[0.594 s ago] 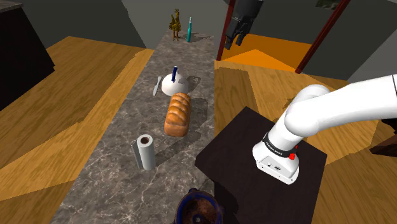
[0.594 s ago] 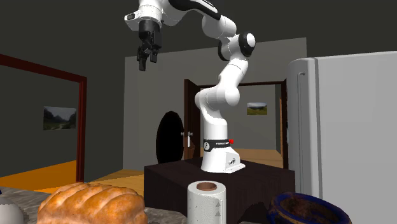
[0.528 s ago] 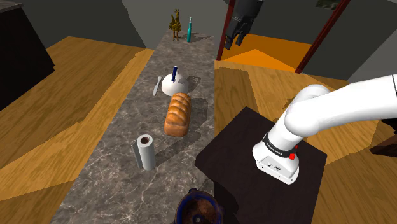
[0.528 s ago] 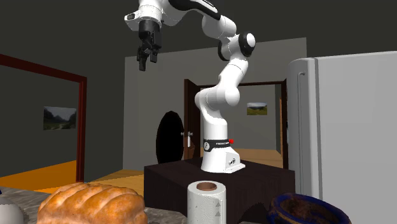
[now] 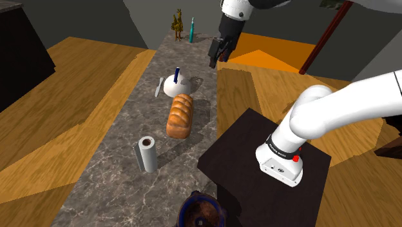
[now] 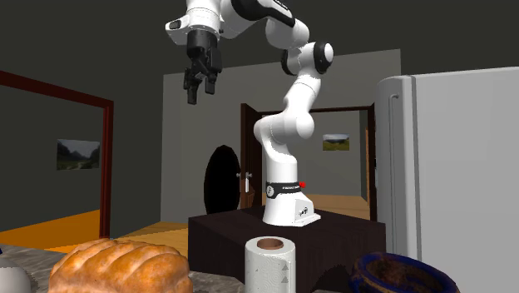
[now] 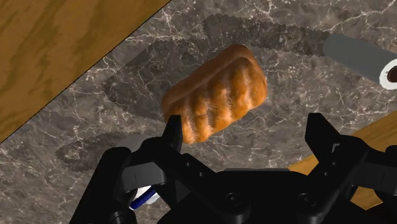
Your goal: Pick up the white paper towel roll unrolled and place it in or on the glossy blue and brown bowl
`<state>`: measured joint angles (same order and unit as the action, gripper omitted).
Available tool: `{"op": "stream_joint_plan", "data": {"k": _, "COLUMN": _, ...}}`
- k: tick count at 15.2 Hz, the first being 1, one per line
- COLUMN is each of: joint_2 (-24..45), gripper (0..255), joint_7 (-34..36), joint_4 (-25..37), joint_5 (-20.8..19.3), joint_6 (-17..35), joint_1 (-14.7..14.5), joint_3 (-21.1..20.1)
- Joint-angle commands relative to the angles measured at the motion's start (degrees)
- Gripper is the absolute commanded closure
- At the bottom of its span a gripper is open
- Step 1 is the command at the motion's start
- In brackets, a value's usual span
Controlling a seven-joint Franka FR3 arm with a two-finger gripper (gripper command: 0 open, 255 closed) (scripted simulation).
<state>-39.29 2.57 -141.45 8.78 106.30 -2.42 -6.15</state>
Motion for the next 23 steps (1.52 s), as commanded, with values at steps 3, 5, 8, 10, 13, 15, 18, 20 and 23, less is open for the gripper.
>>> {"op": "stream_joint_plan", "data": {"k": 3, "joint_2": 3.0, "gripper": 0, "joint_7": 4.0, "joint_4": -1.8, "joint_5": 2.0, "joint_6": 4.9, "joint_1": -1.8, "joint_3": -4.5}}
{"op": "stream_joint_plan", "data": {"k": 5, "joint_2": 5.2, "gripper": 0, "joint_7": 6.1, "joint_4": -2.2, "joint_5": 2.8, "joint_6": 7.5, "joint_1": -2.7, "joint_3": -6.8}}
{"op": "stream_joint_plan", "data": {"k": 8, "joint_2": 9.0, "gripper": 0, "joint_7": 9.3, "joint_4": -2.2, "joint_5": 3.8, "joint_6": 11.4, "joint_1": -3.8, "joint_3": -10.3}}
{"op": "stream_joint_plan", "data": {"k": 10, "joint_2": 12.0, "gripper": 0, "joint_7": 11.5, "joint_4": -1.9, "joint_5": 4.1, "joint_6": 14.1, "joint_1": -4.4, "joint_3": -12.7}}
{"op": "stream_joint_plan", "data": {"k": 13, "joint_2": 16.9, "gripper": 0, "joint_7": 15.1, "joint_4": -0.8, "joint_5": 3.9, "joint_6": 17.9, "joint_1": -5.0, "joint_3": -16.3}}
{"op": "stream_joint_plan", "data": {"k": 15, "joint_2": 20.5, "gripper": 0, "joint_7": 17.8, "joint_4": 0.2, "joint_5": 3.3, "joint_6": 20.4, "joint_1": -5.3, "joint_3": -18.6}}
{"op": "stream_joint_plan", "data": {"k": 18, "joint_2": 26.4, "gripper": 0, "joint_7": 22.2, "joint_4": 2.2, "joint_5": 1.2, "joint_6": 24.0, "joint_1": -5.4, "joint_3": -22.1}}
{"op": "stream_joint_plan", "data": {"k": 20, "joint_2": 30.6, "gripper": 0, "joint_7": 25.6, "joint_4": 4.0, "joint_5": -1.0, "joint_6": 26.1, "joint_1": -5.5, "joint_3": -24.2}}
{"op": "stream_joint_plan", "data": {"k": 23, "joint_2": 37.5, "gripper": 0, "joint_7": 31.5, "joint_4": 7.0, "joint_5": -5.7, "joint_6": 28.8, "joint_1": -5.9, "joint_3": -26.7}}
